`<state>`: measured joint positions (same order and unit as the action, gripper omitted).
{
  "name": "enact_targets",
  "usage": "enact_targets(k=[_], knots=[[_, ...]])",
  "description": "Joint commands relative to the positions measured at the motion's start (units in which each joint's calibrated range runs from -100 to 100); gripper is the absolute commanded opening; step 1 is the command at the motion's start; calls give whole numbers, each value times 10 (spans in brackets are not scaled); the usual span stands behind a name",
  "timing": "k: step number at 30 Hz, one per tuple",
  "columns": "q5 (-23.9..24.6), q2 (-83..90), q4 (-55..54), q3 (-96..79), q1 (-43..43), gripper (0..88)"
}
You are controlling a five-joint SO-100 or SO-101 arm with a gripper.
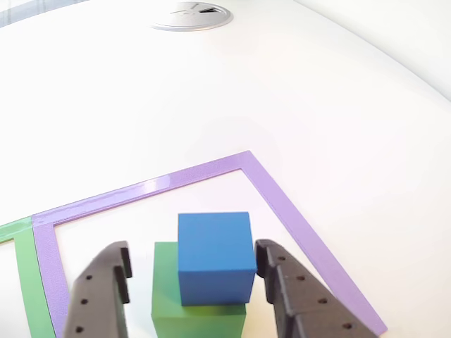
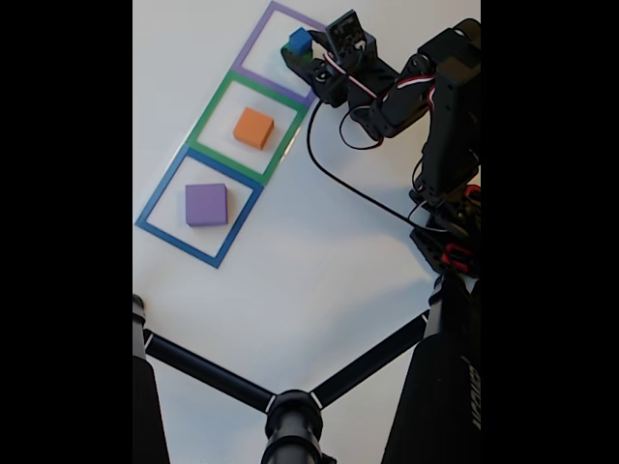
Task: Tower of hanoi
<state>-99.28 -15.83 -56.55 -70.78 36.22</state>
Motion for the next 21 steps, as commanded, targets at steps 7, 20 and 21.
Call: enact_targets(k=[7, 20, 21], knots=[[-7, 71, 55, 13, 5, 264], [-7, 525, 704, 103, 3, 184], [-7, 553, 770, 128, 0, 159]])
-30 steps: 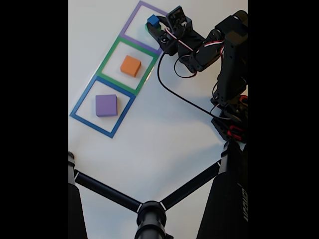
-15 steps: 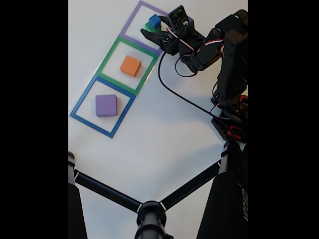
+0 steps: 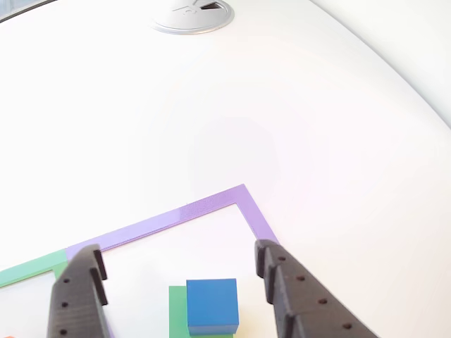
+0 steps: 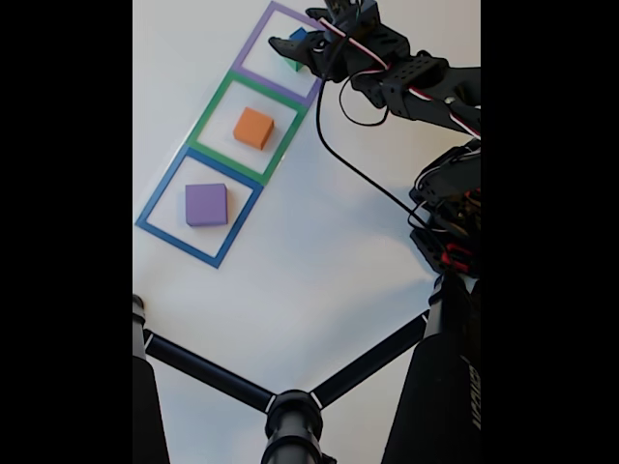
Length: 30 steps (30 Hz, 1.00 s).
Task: Tower of hanoi
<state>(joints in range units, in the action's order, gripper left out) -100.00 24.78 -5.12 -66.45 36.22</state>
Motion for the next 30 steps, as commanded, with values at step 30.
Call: enact_targets(k=[30], knots=[[0, 329, 1014, 651, -329, 0]])
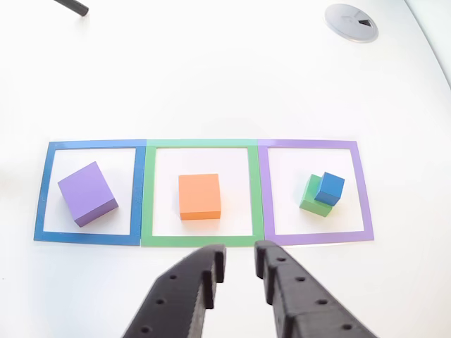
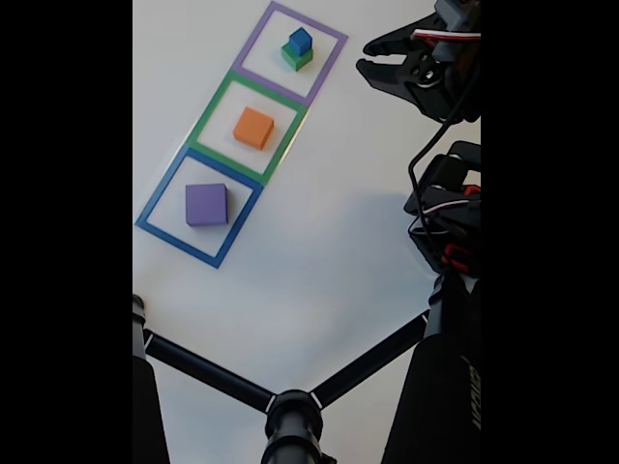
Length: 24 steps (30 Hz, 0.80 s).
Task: Tower of hanoi
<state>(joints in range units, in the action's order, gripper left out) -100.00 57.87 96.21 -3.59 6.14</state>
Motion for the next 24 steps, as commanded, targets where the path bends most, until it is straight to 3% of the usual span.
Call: enact_targets(k=[1, 6, 11, 15, 21, 24], knots=[[0, 0, -1, 19, -34, 0], [0, 8, -25, -31, -48, 40], [0, 21, -165, -187, -45, 214], [0, 25, -380, -371, -43, 289], [0, -18, -834, -662, -35, 344], [0, -55, -943, -721, -40, 358]])
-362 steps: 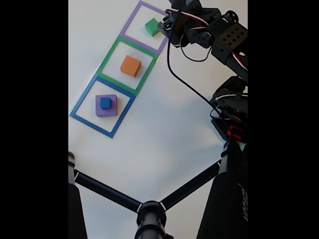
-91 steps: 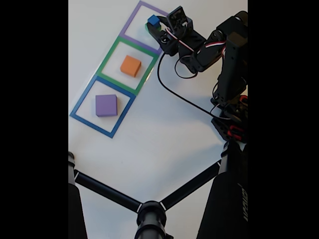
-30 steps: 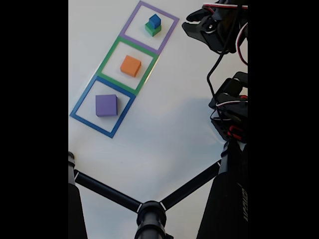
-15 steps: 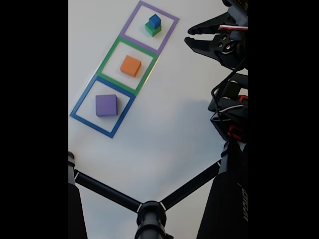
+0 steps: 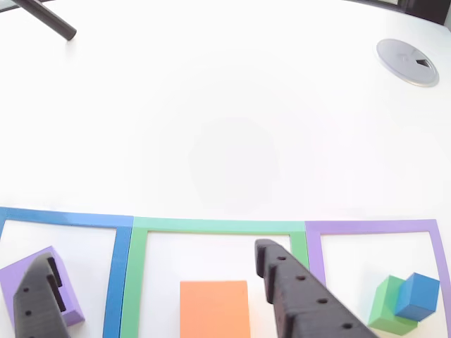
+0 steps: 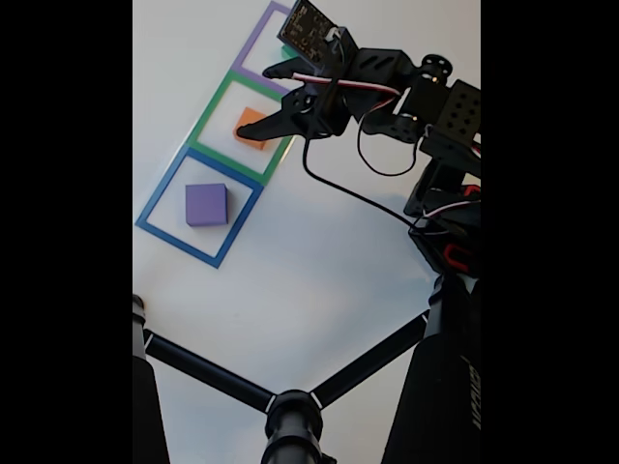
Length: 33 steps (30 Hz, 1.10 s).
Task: Tower of hanoi
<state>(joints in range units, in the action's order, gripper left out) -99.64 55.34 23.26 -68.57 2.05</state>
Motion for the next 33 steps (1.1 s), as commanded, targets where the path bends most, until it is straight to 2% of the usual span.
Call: enact_targets(k=[1, 7, 18, 27, 33], knots=[[-4, -39, -245, -89, -2, 359], [-4, -141, -450, -182, -1, 365], [-4, -421, -722, -201, 31, 381], [-4, -586, -847, -172, 38, 387], [-4, -666, -885, -129, 49, 387]])
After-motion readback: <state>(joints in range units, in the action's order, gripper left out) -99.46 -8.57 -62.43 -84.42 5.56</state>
